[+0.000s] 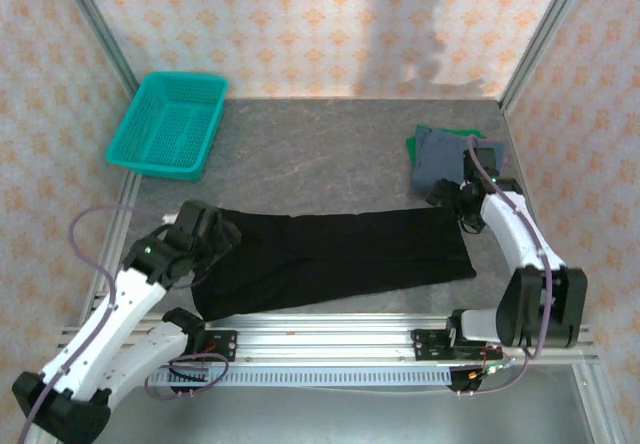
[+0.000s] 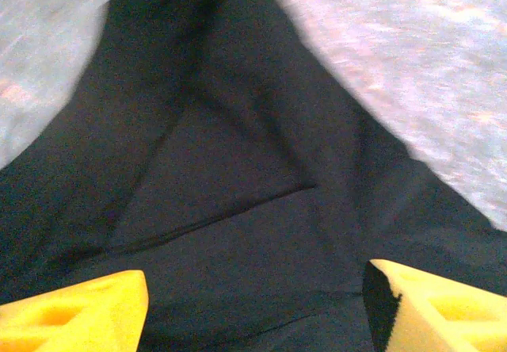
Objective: Fold and stack the t-shirts
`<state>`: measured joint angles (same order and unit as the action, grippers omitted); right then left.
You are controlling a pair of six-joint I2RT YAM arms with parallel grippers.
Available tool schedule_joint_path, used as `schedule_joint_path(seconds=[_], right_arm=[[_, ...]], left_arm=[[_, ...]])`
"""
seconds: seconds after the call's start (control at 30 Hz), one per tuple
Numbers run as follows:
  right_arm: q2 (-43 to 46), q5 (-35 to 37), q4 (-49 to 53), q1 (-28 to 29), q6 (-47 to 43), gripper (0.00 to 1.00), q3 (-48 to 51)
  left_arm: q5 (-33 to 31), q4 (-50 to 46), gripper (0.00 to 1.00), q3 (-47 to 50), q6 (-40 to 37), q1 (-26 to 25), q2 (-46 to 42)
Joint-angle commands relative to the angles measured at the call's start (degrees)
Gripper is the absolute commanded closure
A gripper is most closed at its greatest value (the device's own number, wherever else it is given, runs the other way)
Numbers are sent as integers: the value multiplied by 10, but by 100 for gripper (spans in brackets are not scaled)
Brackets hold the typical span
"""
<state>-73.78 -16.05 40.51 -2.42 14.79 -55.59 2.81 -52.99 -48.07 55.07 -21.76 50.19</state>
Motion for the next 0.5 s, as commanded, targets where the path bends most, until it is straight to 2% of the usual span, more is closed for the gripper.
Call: schedule_joint_path(seconds=[0.0,0.07,0.2,0.4,0.47], right_arm=[[7,-132,-7,6,-22,2,-6],[6,-137,-3,10,-32,1,-6],[-4,-151,0,11,-36,0,-8],[-5,-152,5,12,-40,1,-12],[-4,-151,7,12,-40,1,-11]], left_arm=[[68,48,27,-62,-181,-5,156],[116,43,29,-99,-257,-5,237],[120,21,36,-141,-360,-5,350],[118,24,47,-163,-410,-5,433],[120,30,48,-163,-411,-6,443]])
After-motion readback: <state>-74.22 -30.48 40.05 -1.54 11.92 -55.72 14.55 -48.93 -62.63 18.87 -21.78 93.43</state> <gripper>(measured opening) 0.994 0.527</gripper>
